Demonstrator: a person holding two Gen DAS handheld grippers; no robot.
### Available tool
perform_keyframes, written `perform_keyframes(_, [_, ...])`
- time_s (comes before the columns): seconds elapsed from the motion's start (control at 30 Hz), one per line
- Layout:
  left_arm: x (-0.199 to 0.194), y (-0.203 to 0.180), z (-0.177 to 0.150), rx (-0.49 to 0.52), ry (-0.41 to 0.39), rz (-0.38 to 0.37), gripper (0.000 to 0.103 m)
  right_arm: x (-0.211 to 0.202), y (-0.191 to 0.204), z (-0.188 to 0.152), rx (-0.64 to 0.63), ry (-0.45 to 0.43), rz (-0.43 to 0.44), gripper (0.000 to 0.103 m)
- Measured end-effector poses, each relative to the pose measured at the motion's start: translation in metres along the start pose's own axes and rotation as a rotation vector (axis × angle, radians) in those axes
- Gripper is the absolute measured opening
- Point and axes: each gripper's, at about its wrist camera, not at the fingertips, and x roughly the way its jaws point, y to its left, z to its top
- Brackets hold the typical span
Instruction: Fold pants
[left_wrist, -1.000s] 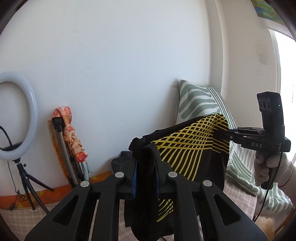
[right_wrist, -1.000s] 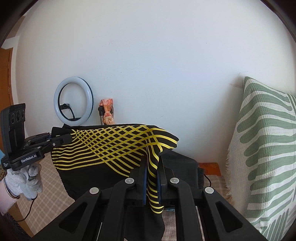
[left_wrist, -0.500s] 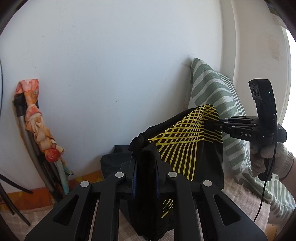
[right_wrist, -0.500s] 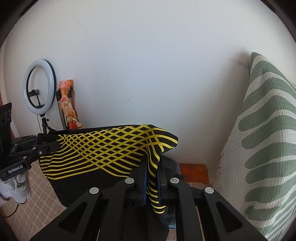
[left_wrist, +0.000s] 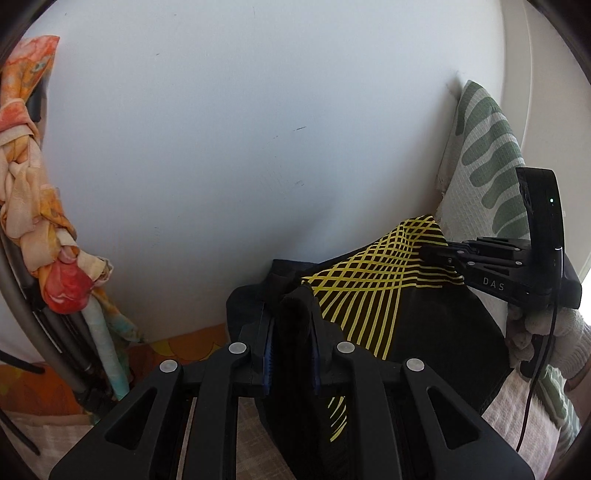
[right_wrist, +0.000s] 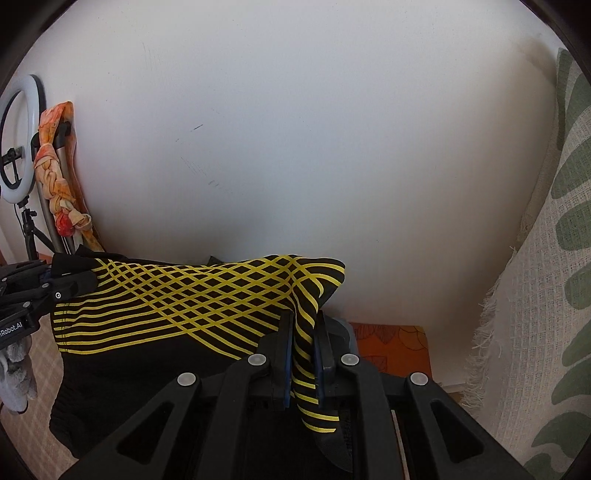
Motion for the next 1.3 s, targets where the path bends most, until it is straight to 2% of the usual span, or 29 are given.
perform_keyframes(0.07, [0.008, 0.000, 0.000, 0.004, 0.008, 0.011, 0.016, 0.007, -0.001, 0.000, 0.005, 0.022, -0.033, 0.015])
perform_keyframes(0.1, [0.011, -0.001, 0.001, 0.013, 0.011, 0.029, 0.020, 0.009, -0.001, -0.001, 0.009, 0.036, -0.048, 0.020])
perform_keyframes(0.13, [0.014, -0.003, 0.001, 0.019, 0.015, 0.052, 0.022, 0.011, -0.002, -0.002, 0.011, 0.050, -0.063, 0.036])
perform_keyframes(0.2, [0.015, -0.003, 0.002, 0.026, 0.004, 0.101, 0.036, 0.011, -0.003, -0.003, 0.011, 0.055, -0.112, 0.049])
perform_keyframes(0.23, [0.015, -0.002, 0.004, 0.027, -0.001, 0.116, 0.043, 0.008, -0.004, -0.003, 0.016, 0.051, -0.120, 0.048])
perform_keyframes(0.27, [0.013, -0.001, 0.005, 0.028, -0.002, 0.132, 0.057, 0.006, -0.005, -0.004, 0.027, 0.048, -0.116, 0.048])
perform_keyframes(0.3, [0.011, -0.001, 0.006, 0.031, -0.006, 0.136, 0.060, 0.003, -0.006, -0.005, 0.040, 0.045, -0.110, 0.049])
perform_keyframes(0.43, [-0.002, -0.006, 0.009, 0.051, -0.014, 0.140, 0.060, -0.009, -0.008, -0.007, 0.054, 0.032, -0.127, 0.058])
perform_keyframes(0.7, [-0.044, -0.015, 0.007, 0.065, -0.038, 0.128, 0.060, -0.052, -0.008, -0.009, 0.099, -0.003, -0.124, 0.064])
perform_keyframes(0.83, [-0.074, -0.020, 0.003, 0.072, -0.065, 0.128, 0.060, -0.081, -0.002, -0.013, 0.142, -0.026, -0.096, 0.070])
perform_keyframes(1.07, [-0.130, -0.025, -0.015, 0.071, -0.096, 0.124, 0.064, -0.138, 0.030, -0.029, 0.162, -0.071, -0.093, 0.081])
perform_keyframes(1.13, [-0.147, -0.023, -0.021, 0.058, -0.099, 0.118, 0.067, -0.153, 0.043, -0.035, 0.161, -0.085, -0.101, 0.086])
perform_keyframes(1.2, [-0.163, -0.021, -0.028, 0.039, -0.101, 0.112, 0.074, -0.168, 0.056, -0.042, 0.165, -0.089, -0.088, 0.088])
perform_keyframes(1.3, [-0.186, -0.019, -0.041, 0.026, -0.111, 0.123, 0.075, -0.191, 0.077, -0.054, 0.163, -0.101, -0.091, 0.096])
